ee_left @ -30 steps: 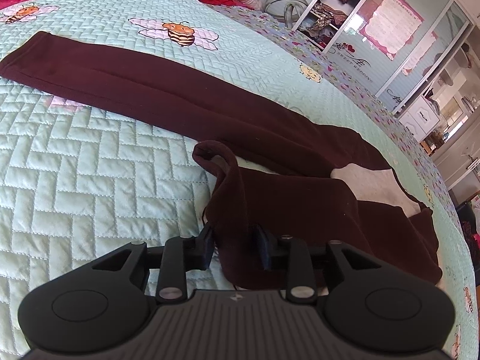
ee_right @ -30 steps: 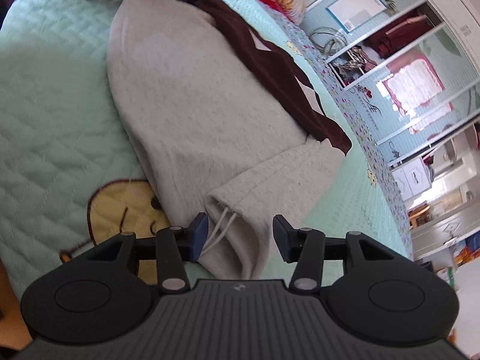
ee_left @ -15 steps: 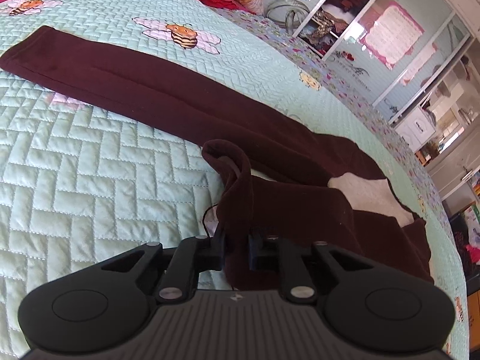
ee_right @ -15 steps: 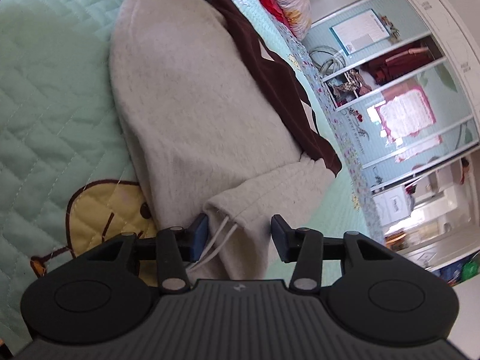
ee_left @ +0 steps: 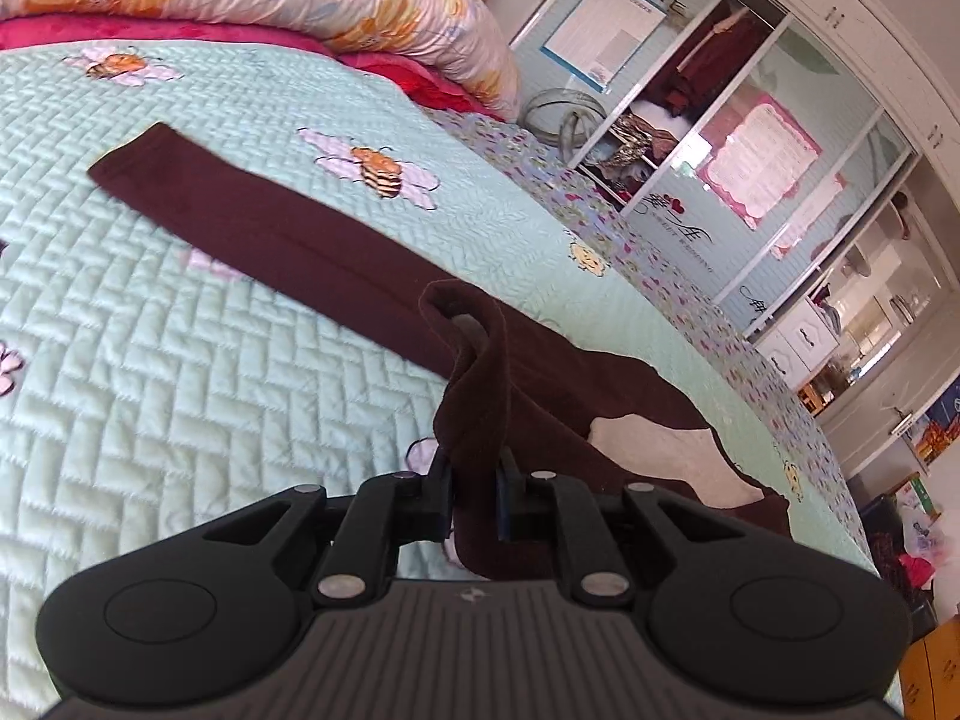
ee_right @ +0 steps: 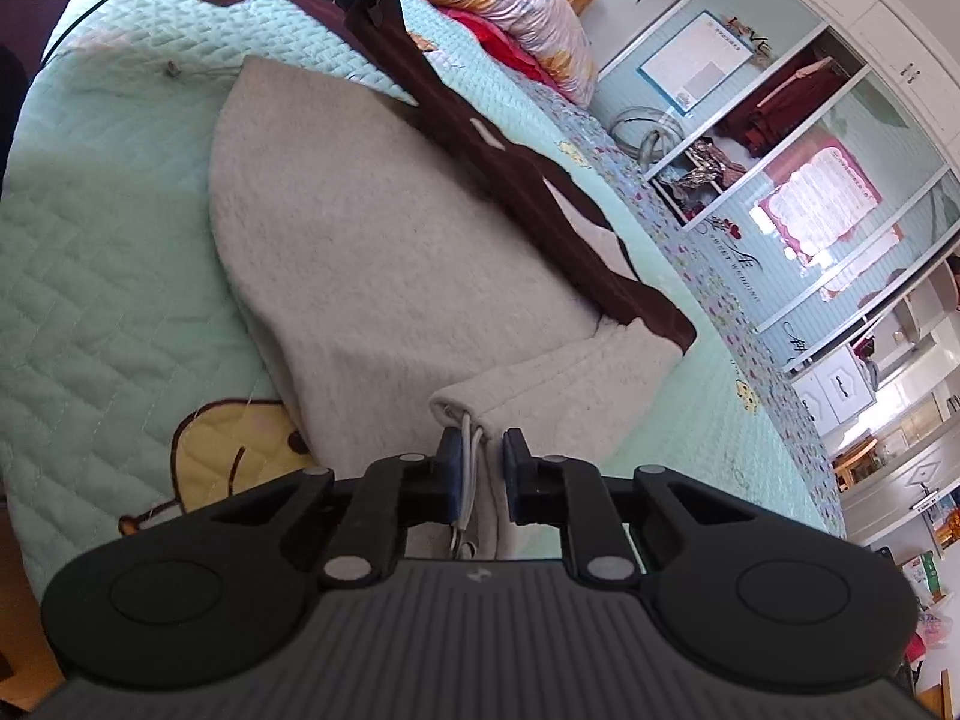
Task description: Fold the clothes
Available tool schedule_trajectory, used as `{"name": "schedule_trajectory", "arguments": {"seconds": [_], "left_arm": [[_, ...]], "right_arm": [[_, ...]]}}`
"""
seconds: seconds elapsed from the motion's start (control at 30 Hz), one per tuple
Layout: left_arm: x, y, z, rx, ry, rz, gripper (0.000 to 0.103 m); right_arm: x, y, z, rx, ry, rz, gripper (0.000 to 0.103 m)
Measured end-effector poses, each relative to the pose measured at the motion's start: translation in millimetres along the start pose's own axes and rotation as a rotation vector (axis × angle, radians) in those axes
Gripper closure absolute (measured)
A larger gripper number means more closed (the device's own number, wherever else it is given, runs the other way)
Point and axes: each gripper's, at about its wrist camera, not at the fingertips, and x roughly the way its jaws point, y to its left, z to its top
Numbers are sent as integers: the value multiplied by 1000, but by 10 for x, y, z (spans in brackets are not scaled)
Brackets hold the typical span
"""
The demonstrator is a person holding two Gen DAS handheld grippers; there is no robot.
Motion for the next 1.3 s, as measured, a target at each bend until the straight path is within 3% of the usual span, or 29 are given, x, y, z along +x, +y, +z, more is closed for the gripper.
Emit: {"name": "schedule_trajectory", "arguments": {"seconds": [0.27,0.4,0.5,0.57,0.7,0.77,0.9,1.03,1.17,1.27,1.3], "left_arm": [[-93,-26,-239,70,-9,49,90],[132,133,-365,22,104,83,89],[146,150,-384,31,84,79,89],[153,167,-380,10,86,76,89],[146,231,-297,-97,83,79,89],[86,83,-221,-62,48,90,89],[-166,-538,-30,171,-68,9,89],[-546,-1474,-93,530,-197,-183,89],[-739,-2332,-636,959,-222,-409,89],[-728,-2582,-1215,1217,-169,-498,89],[-691,-2607,-1372,1262,-135,-514,89]], "right_arm": [[62,78,-66,-8,19,36,85],[82,98,-107,-1,30,52,85],[-26,-28,-121,119,2,84,80],[-131,-145,-144,235,-20,111,62],[-299,-408,-240,549,-71,170,60],[-302,-494,-289,668,-76,177,60],[-240,-638,-428,867,-74,192,60],[-136,-757,-700,1123,-64,263,60],[-93,-785,-1034,1353,-58,304,60],[-108,-770,-1192,1401,-38,298,60],[-116,-766,-1228,1406,-40,298,60]]}}
